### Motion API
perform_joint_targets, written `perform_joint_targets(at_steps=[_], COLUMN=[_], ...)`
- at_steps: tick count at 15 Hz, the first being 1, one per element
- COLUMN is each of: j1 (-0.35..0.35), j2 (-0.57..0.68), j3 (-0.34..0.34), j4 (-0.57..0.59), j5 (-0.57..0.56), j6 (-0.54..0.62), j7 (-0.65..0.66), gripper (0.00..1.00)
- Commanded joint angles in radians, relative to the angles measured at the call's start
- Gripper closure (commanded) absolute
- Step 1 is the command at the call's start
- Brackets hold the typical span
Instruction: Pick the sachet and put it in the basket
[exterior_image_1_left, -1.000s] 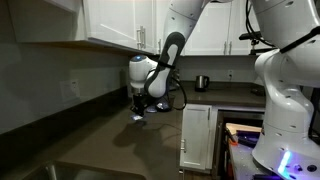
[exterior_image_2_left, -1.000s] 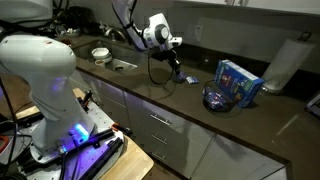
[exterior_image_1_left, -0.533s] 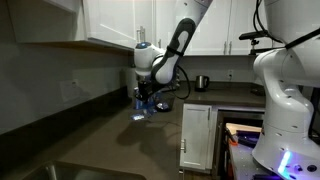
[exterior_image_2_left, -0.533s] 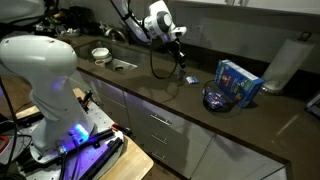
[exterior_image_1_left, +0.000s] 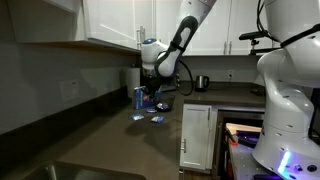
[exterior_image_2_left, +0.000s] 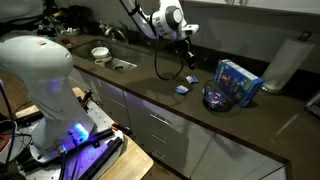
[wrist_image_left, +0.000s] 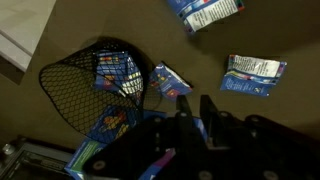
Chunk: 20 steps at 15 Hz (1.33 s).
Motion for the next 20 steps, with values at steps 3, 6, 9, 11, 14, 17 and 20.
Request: perform_joint_targets(at_steps=[3, 6, 9, 11, 14, 17, 20], j1=[-0.124, -0.145, -0.143, -0.151, -0.179, -0.223, -0.257], j2=[0.01, 0.034, 0.075, 0.11, 0.158, 0.198, 0.231], j3=[0.181, 0.238, 0.247, 0.247, 0.252, 0.261, 0.269], j4=[-0.024, -0.034, -0.035, -0.031, -0.025, -0.008, 0.017], j5=[0.021, 0.019, -0.028, -0.031, 0.005, 0.057, 0.129], j6=[-0.032, -0.094, -0.114, -0.102, -0.066, -0.023, 0.009], j7=[0.02, 0.029, 0.075, 0.084, 0.059, 0.023, -0.004], gripper=[0.37, 0.18, 0.01, 0.0, 0.0, 0.1, 0.4])
